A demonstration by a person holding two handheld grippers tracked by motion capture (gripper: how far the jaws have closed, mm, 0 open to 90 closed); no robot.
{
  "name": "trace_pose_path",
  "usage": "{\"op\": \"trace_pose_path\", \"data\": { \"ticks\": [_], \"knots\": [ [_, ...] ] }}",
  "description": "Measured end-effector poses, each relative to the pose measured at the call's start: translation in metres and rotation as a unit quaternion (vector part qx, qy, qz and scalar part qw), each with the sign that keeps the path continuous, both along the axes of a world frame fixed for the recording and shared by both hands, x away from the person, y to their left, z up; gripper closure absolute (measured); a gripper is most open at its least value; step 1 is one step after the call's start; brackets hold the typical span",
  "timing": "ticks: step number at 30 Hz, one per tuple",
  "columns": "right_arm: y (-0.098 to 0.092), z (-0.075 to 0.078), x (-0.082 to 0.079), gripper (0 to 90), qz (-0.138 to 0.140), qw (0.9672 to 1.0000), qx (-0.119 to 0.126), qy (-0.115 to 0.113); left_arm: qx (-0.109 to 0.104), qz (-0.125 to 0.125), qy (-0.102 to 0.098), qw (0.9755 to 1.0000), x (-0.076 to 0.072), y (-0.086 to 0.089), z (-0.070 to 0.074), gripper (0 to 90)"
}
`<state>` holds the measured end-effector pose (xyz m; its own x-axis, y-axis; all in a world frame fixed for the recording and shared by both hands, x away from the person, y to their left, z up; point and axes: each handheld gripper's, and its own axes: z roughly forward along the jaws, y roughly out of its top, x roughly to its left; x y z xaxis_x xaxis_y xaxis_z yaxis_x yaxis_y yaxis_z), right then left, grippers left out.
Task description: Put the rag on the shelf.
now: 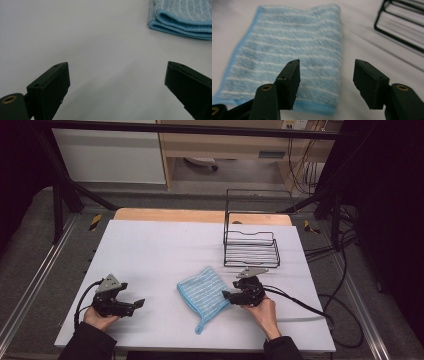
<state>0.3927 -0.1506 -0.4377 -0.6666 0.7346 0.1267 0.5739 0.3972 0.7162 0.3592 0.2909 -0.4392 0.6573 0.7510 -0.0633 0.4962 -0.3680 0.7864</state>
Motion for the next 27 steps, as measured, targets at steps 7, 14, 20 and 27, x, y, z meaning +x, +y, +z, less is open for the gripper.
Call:
{"op": "trace_pose_path", "data": {
  "ticks": [7, 14, 20, 27],
  "knots": [
    [-0.002, -0.008, 0.003, 56.5, 0.016, 0.9994, 0.010, 0.030, -0.001, 0.000, 0.001, 1.0000, 0.000, 0.000, 0.000, 5.9],
    [-0.001, -0.010, 0.003, 69.1, 0.028, 0.9980, 0.019, 0.054, 0.000, -0.001, 0.001, 1.0000, -0.001, -0.001, 0.000, 5.9],
    [-0.002, -0.005, 0.000, 78.5, 0.023, 0.9968, 0.027, 0.072, -0.001, -0.001, 0.001, 1.0000, -0.001, -0.001, 0.000, 5.9],
    [-0.002, 0.002, -0.017, 80.0, 0.002, 0.9950, 0.032, 0.094, -0.002, -0.002, 0.003, 1.0000, -0.001, -0.001, 0.001, 5.9]
  ]
}}
